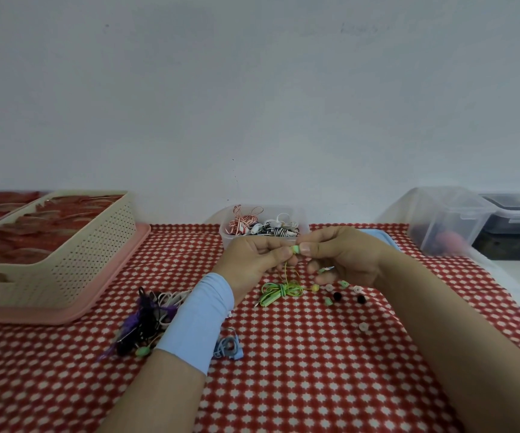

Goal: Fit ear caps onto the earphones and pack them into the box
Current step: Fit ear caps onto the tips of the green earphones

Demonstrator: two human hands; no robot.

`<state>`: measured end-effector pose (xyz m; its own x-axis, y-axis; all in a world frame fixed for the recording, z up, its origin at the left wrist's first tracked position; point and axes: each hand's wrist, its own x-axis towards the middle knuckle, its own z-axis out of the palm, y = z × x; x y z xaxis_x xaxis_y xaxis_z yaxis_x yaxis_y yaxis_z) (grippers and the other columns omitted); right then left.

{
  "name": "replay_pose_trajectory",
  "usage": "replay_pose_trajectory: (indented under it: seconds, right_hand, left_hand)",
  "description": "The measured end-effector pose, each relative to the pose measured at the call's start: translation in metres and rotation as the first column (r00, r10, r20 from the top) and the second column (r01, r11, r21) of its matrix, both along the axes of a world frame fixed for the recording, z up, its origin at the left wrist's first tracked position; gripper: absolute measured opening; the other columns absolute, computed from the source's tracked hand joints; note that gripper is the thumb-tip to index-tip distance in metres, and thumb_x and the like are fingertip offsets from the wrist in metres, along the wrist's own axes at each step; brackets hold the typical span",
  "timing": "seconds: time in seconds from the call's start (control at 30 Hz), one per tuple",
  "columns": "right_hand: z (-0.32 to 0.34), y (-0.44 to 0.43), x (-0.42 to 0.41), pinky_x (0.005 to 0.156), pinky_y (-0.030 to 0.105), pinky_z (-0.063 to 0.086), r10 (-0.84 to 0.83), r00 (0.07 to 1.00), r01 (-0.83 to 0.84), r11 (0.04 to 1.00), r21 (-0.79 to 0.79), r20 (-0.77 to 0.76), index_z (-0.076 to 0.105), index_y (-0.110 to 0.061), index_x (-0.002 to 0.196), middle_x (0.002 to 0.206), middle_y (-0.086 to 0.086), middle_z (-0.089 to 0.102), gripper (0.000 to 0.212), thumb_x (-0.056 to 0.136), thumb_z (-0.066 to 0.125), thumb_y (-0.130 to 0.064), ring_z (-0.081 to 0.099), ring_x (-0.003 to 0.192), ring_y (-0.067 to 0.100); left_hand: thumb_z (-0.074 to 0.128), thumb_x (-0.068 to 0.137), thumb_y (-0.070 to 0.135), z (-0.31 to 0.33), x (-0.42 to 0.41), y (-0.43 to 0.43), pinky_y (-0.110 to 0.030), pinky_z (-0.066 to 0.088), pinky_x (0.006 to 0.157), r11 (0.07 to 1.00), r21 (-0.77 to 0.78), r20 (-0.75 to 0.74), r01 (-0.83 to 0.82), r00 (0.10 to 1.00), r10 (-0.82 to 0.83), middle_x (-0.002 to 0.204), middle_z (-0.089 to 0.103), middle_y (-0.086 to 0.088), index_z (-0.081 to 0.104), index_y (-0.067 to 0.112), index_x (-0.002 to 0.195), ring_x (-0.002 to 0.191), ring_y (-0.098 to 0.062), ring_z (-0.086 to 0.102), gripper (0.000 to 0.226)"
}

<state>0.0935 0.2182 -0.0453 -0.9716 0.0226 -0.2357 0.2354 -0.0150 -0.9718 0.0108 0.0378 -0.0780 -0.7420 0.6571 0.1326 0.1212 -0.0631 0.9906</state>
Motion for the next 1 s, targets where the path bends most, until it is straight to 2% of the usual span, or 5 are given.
replay_pose_trajectory:
  seconds: [0.2,0.47,0.63,0.8,1.0]
  right_hand:
    - [0.006,-0.007,0.002,0.052,0.03,0.059,-0.103,0.971,0.135,0.981,0.141,-0.215,0.078,-0.005,0.1,0.084,0.017,0.073,0.012,0.088,0.074,-0.008,0.066,0.062,0.017]
    - [0.012,-0.007,0.004,0.061,0.041,0.063,0.016,0.926,0.207,0.813,0.544,-0.376,0.081,-0.013,0.09,0.077,0.005,0.078,0.007,0.084,0.082,-0.012,0.072,0.067,0.02]
    - [0.009,-0.008,0.003,0.06,0.04,0.063,0.032,0.899,0.254,0.775,0.579,-0.436,0.083,-0.016,0.089,0.075,-0.003,0.078,0.005,0.085,0.081,-0.014,0.072,0.066,0.025]
    - [0.008,-0.01,0.003,0.061,0.048,0.061,0.014,0.897,0.249,0.808,0.533,-0.441,0.082,-0.013,0.09,0.079,0.006,0.077,0.006,0.084,0.081,-0.014,0.071,0.067,0.036]
    - [0.005,-0.014,0.003,0.059,0.043,0.06,-0.014,0.898,0.238,0.856,0.459,-0.44,0.08,-0.01,0.089,0.08,0.015,0.075,0.007,0.091,0.075,-0.015,0.069,0.062,0.028]
  left_hand:
    - [0.068,0.089,0.012,0.004,-0.003,0.001,-0.015,0.048,0.061,0.991,-0.037,-0.101,-0.131,0.987,0.127,0.081,0.073,-0.007,0.077,0.009,0.097,0.062,-0.003,0.057,0.012]
    - [0.068,0.09,0.023,0.003,-0.002,0.002,-0.022,0.047,0.063,0.992,-0.096,0.058,-0.082,0.994,0.088,0.085,0.075,-0.011,0.076,0.015,0.1,0.067,-0.012,0.058,0.015]
    - [0.064,0.094,0.023,0.005,0.0,0.001,-0.024,0.047,0.064,0.993,-0.115,0.106,-0.032,0.993,0.044,0.089,0.075,-0.015,0.074,0.009,0.104,0.065,-0.013,0.058,0.021]
    - [0.061,0.095,0.021,0.007,0.0,0.0,-0.023,0.044,0.062,0.997,-0.073,0.19,0.026,0.982,-0.011,0.094,0.075,-0.018,0.073,0.004,0.105,0.062,-0.012,0.056,0.023]
    - [0.059,0.096,0.021,0.008,0.002,0.0,-0.02,0.044,0.057,0.999,-0.044,0.221,0.026,0.975,-0.016,0.075,0.072,-0.005,0.073,0.008,0.097,0.059,-0.01,0.055,0.019]
